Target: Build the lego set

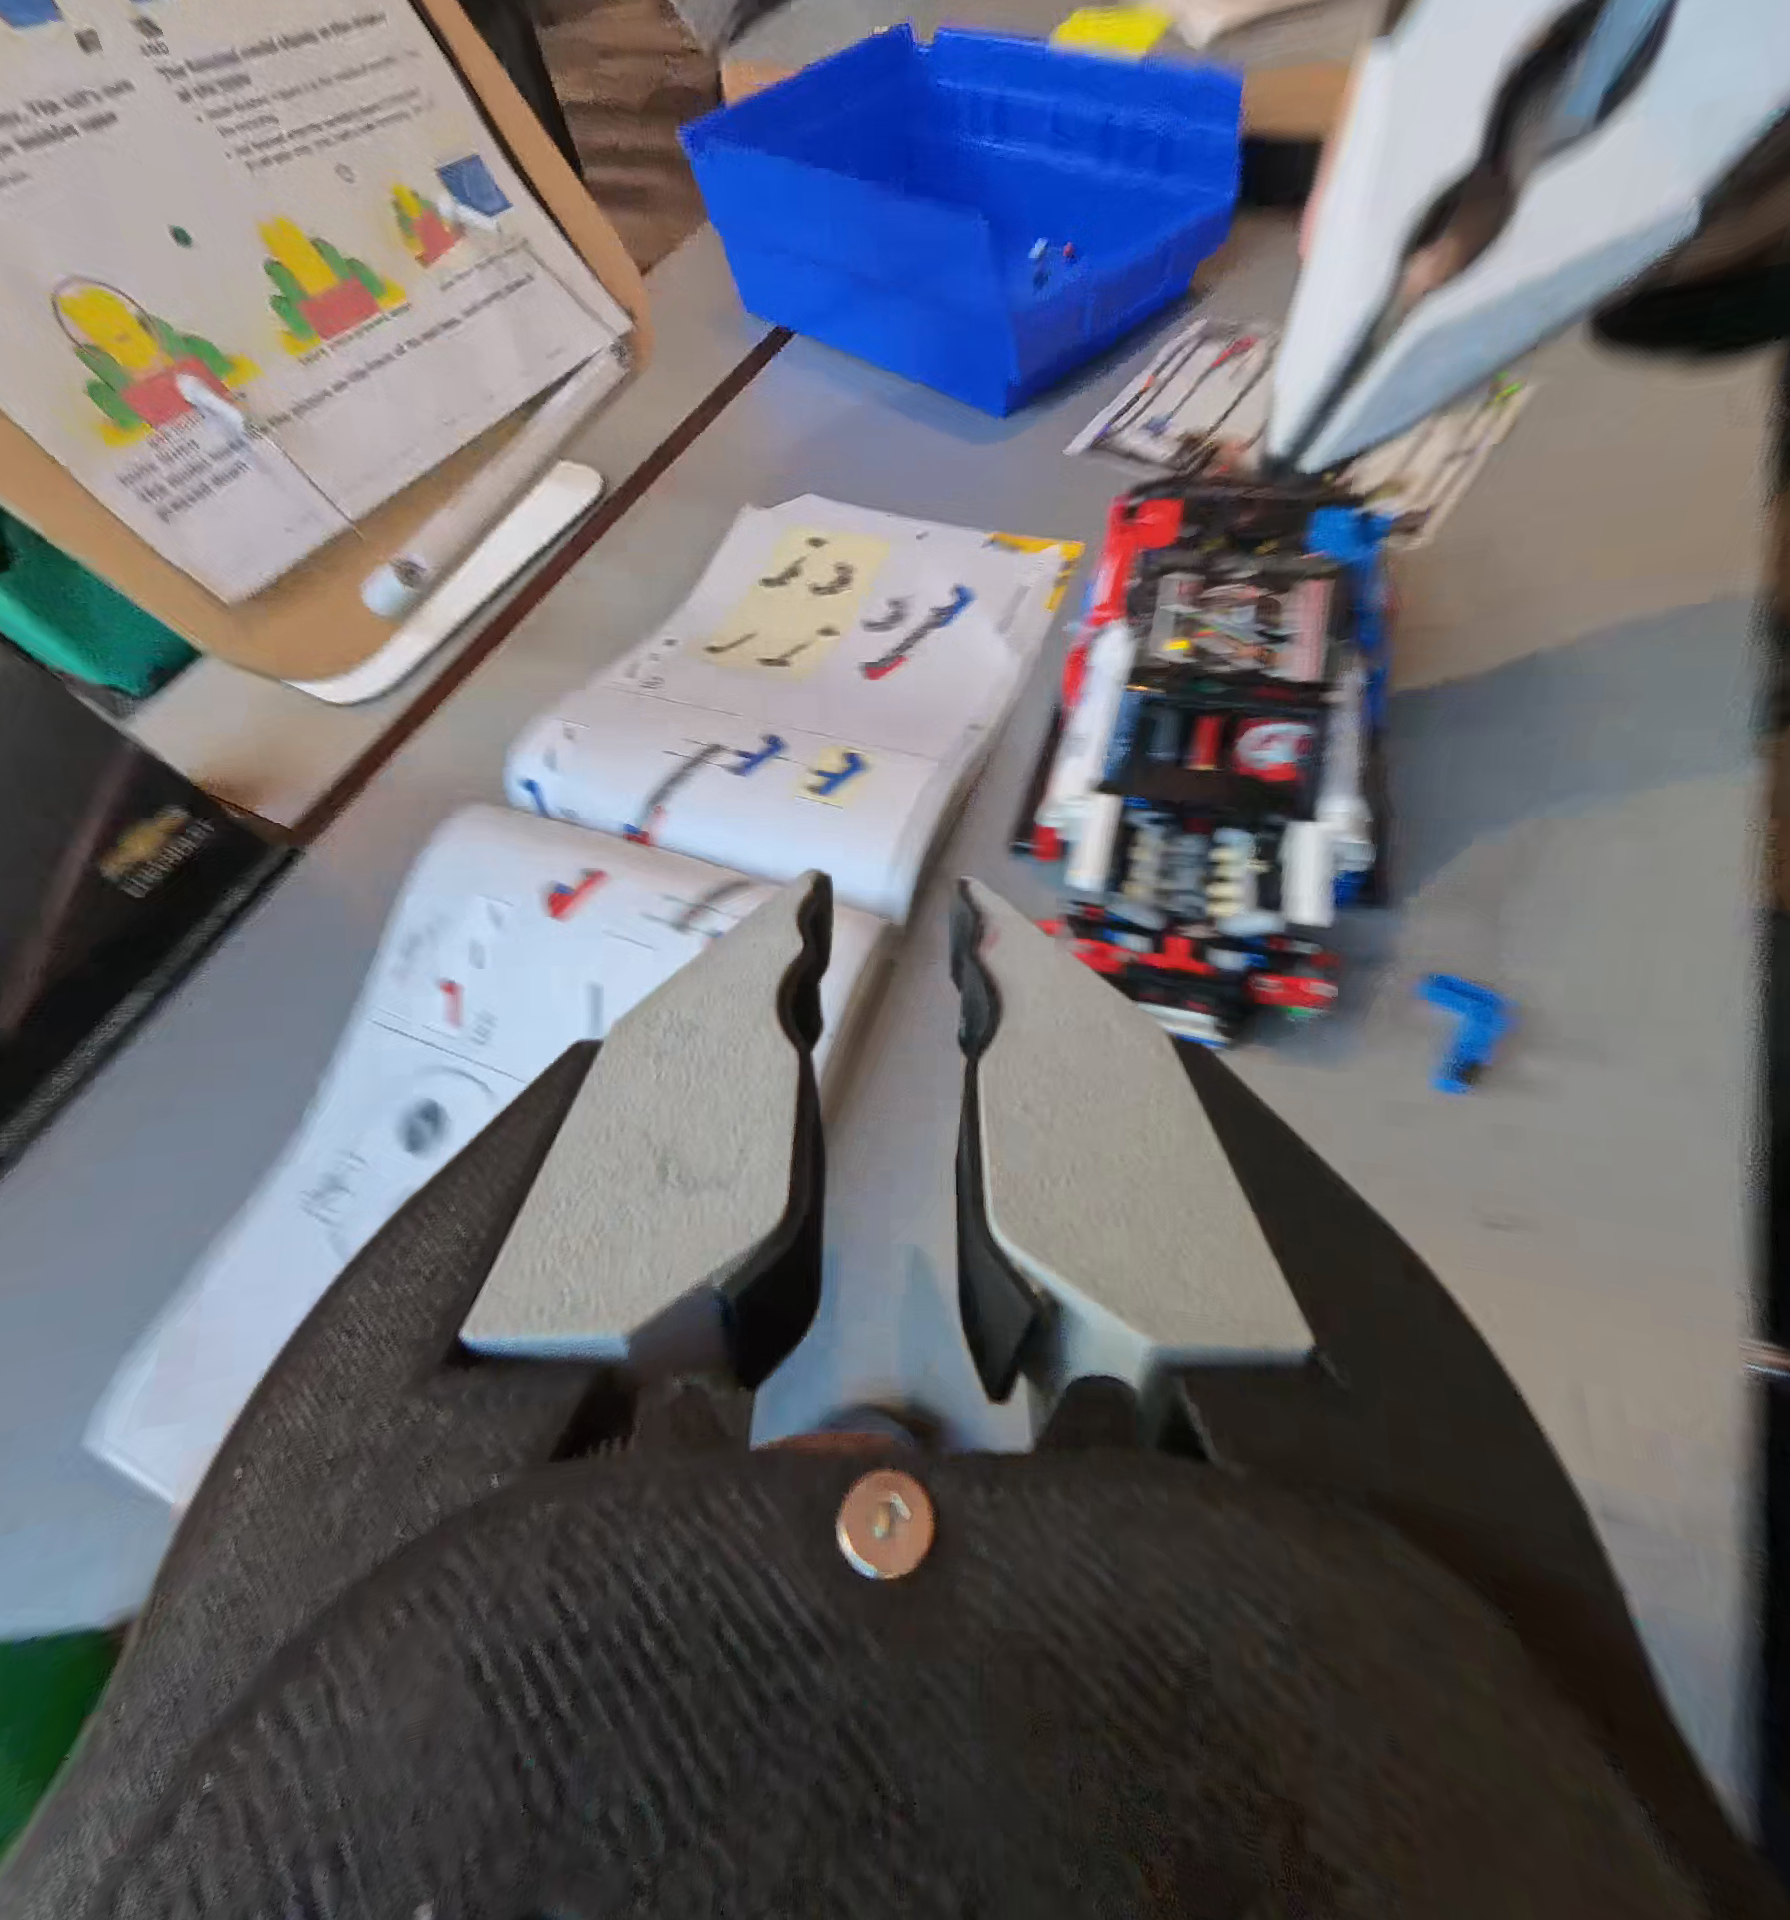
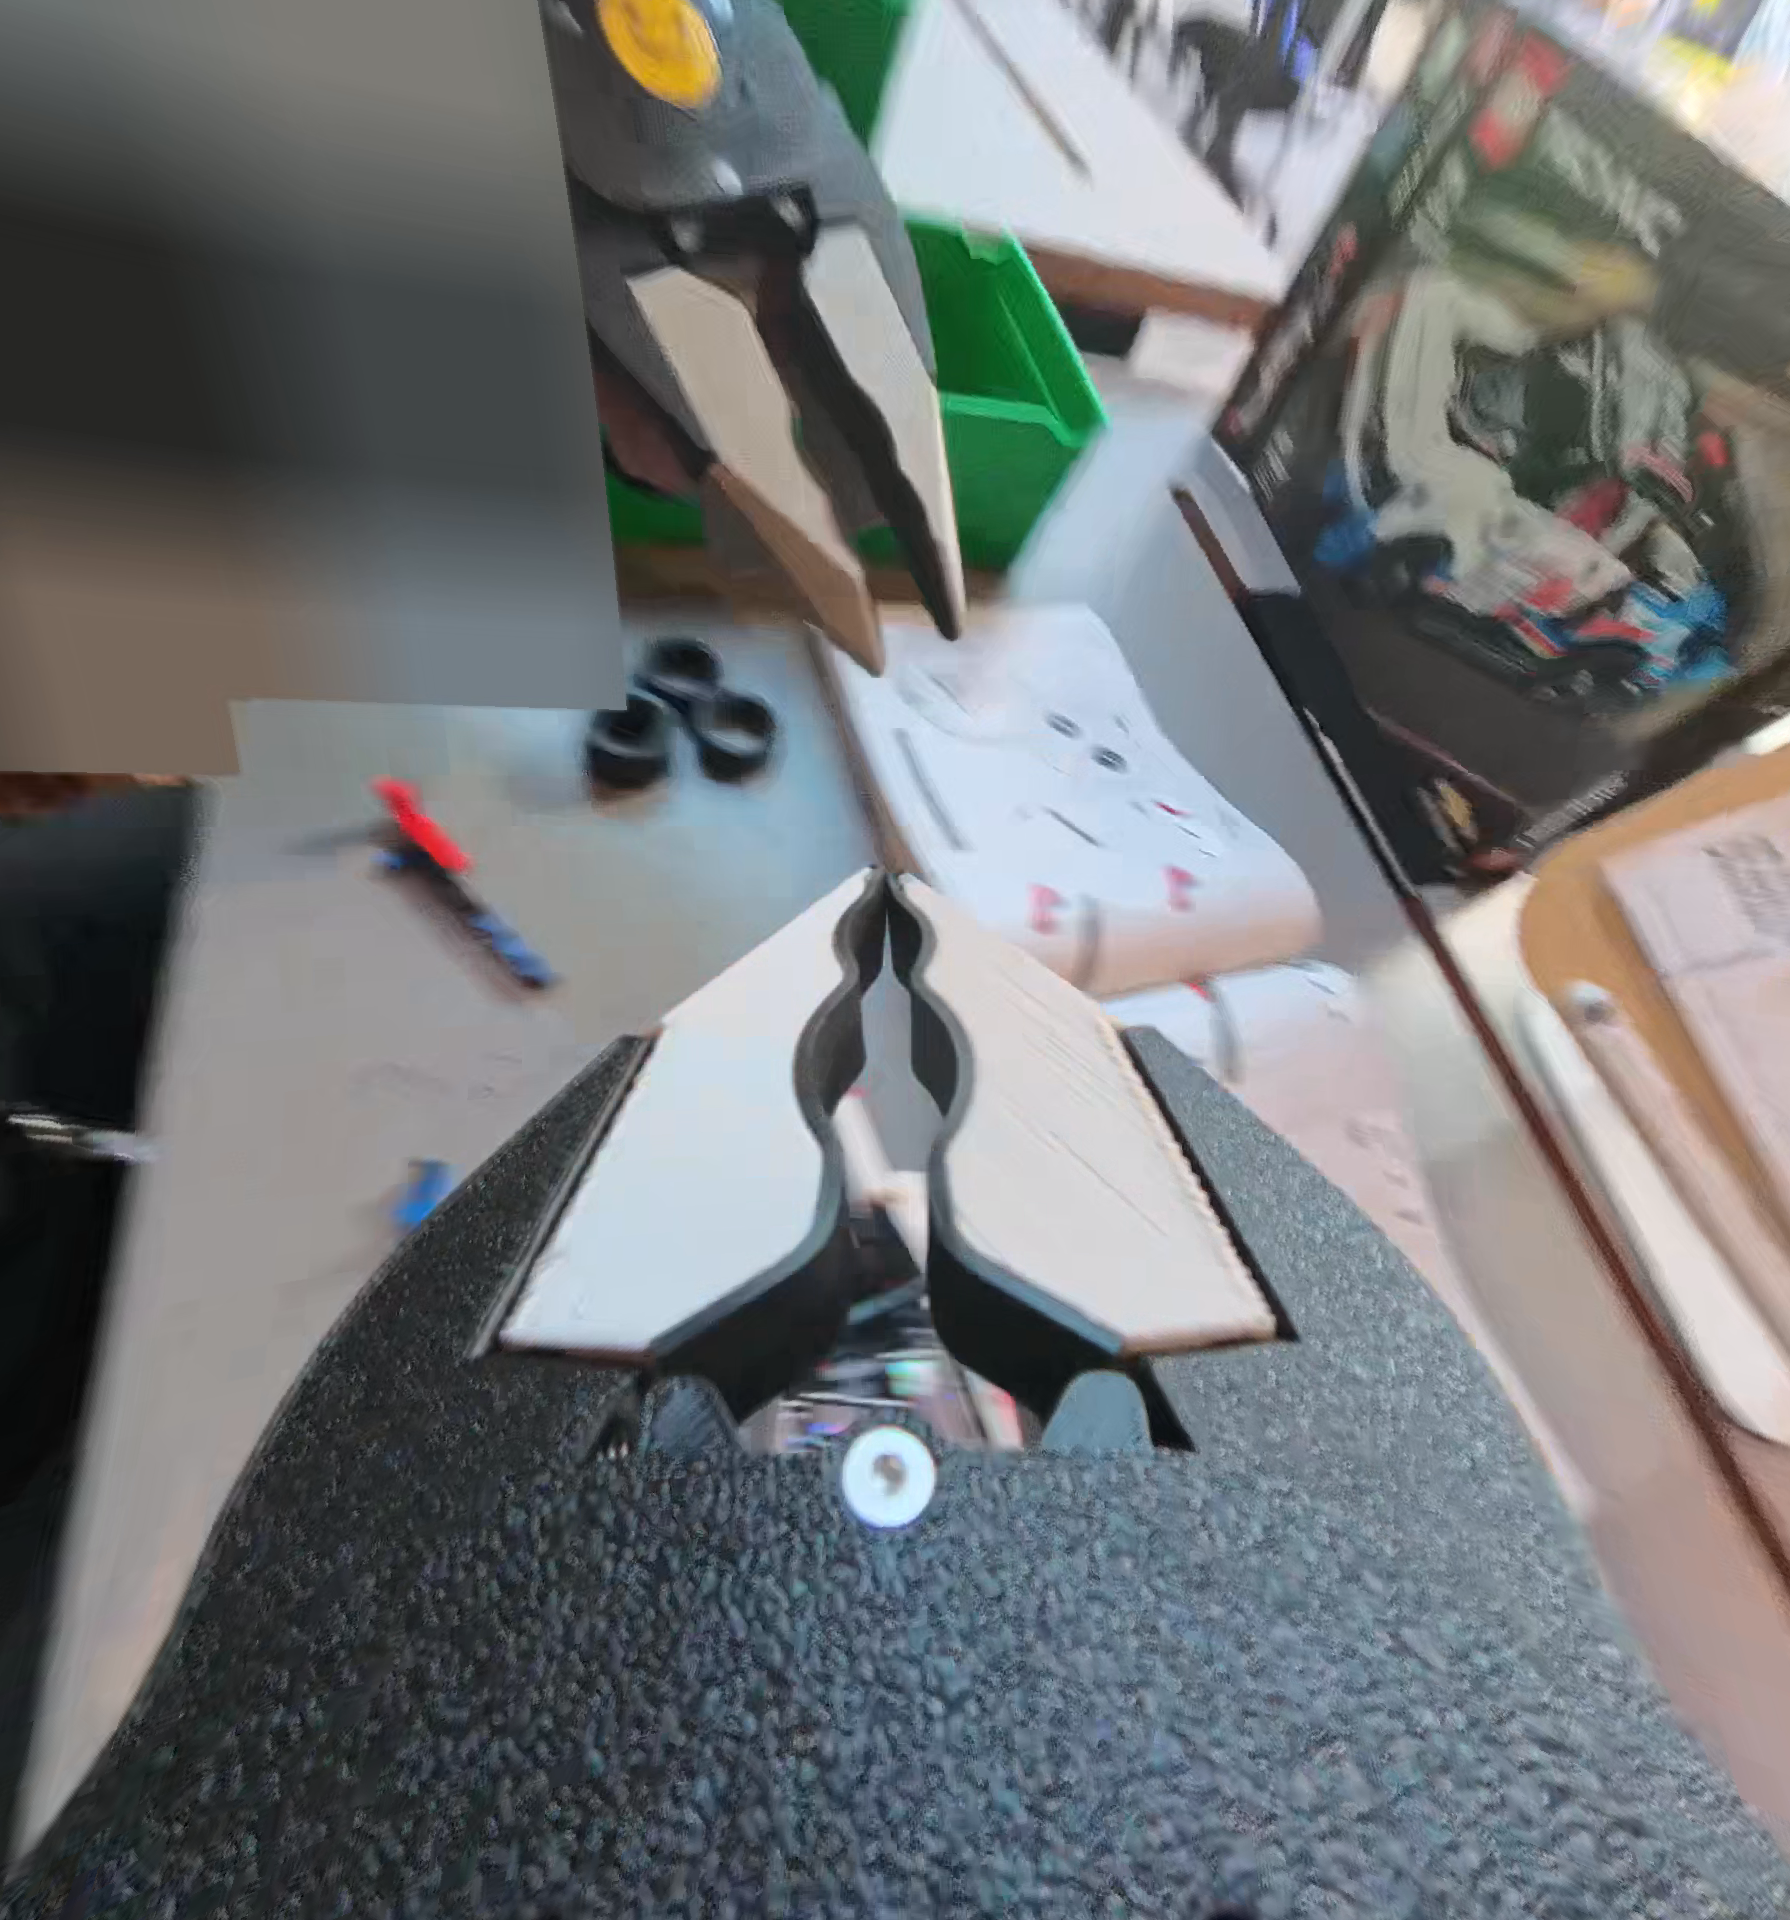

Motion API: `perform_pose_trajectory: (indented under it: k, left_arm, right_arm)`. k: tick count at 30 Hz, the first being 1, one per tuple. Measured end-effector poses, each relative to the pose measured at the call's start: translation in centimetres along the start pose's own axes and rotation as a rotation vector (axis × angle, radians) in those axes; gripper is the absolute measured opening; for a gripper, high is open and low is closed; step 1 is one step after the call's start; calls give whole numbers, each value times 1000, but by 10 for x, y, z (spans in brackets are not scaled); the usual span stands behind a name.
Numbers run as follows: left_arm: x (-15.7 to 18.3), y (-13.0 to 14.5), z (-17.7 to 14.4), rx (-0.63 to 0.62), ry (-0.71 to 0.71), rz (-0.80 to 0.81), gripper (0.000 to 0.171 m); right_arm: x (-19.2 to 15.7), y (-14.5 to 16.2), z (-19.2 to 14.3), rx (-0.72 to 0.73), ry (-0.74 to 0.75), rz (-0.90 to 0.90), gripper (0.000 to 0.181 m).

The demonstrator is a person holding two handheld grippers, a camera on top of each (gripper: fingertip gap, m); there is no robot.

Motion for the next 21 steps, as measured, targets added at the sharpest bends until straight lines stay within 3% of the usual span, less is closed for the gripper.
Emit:
perform_pose_trajectory:
  k: [2,4,7,11,13,14,21]
  left_arm:
    - [-33,-7,40,-135,5,47,21]
    - [-57,-7,78,-208,34,37,6]
    - [-81,6,121,-247,35,-26,0]
    - [-80,37,152,-313,54,-67,0]
    - [-83,62,158,-432,-9,-37,0]
    - [-83,64,159,-406,-16,-22,0]
    - [-90,76,152,-396,-40,-107,0]
  right_arm:
    - [60,6,25,-130,50,-44,0]
    - [105,26,55,-288,64,-16,0]
    - [138,71,96,-450,33,74,0]
    - [137,117,136,-497,-71,205,0]
    - [134,138,147,-565,-87,196,0]
    - [134,146,148,-596,-86,170,0]
    - [134,157,148,-606,-107,231,0]
Point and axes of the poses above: each gripper's, where its closed fingertips meet, z out along the fingers, y out of its underside, x = y × z across the jaws, the point moved 4 cm from there along -z, back along the fingers, and after that the axes turned 1 degree about x, right-handed, at the moved point
